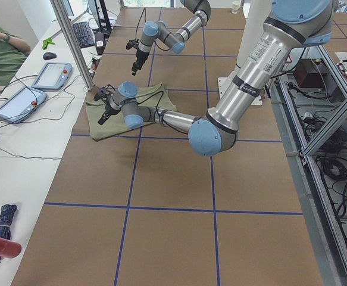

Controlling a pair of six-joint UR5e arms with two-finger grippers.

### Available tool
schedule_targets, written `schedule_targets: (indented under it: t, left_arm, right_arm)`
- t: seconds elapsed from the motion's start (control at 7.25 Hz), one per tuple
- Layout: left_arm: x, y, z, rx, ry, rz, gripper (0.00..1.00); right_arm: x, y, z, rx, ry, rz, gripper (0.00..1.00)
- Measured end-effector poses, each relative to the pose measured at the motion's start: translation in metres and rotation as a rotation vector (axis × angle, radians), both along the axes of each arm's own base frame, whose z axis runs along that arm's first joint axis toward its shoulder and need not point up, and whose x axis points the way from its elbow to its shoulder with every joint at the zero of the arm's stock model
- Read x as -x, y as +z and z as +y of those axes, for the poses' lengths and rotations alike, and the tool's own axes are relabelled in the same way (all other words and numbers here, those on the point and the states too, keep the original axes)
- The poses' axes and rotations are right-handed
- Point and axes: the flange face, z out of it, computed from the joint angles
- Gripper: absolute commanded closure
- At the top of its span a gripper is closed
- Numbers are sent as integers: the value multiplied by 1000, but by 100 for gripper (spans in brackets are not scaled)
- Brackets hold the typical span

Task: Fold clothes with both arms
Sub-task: 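Lower the right gripper onto the folded shirt edge near the collar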

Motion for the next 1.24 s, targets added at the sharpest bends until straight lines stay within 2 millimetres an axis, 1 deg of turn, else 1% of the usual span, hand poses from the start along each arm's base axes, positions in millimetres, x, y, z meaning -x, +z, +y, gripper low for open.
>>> schedule_targets:
  t: [0.14, 0.28, 0.41, 0.55, 0.69, 0.97, 1.24]
  left_arm:
    - [-1, -2, 2, 0, 1, 7, 0]
    - [-1, -1, 4, 4, 0, 12, 0]
    - [-2, 1, 5, 8, 1, 13, 0]
    - [-3, 2, 6, 10, 2, 13, 0]
    - [-4, 2, 7, 10, 3, 14, 0]
    - [-5, 2, 7, 11, 4, 13, 0]
    - [-5, 3, 8, 13, 4, 12, 0]
  right_arm:
    - [25, 5, 6, -8, 11, -2, 33]
    - [42, 10, 10, -10, 14, 12, 33]
    - [52, 16, 11, -10, 13, 29, 33]
    - [58, 22, 12, -15, 11, 49, 34]
    - [61, 28, 11, -24, 8, 71, 45]
    - [66, 35, 12, -35, 1, 94, 45]
    - [68, 35, 13, -44, -9, 104, 45]
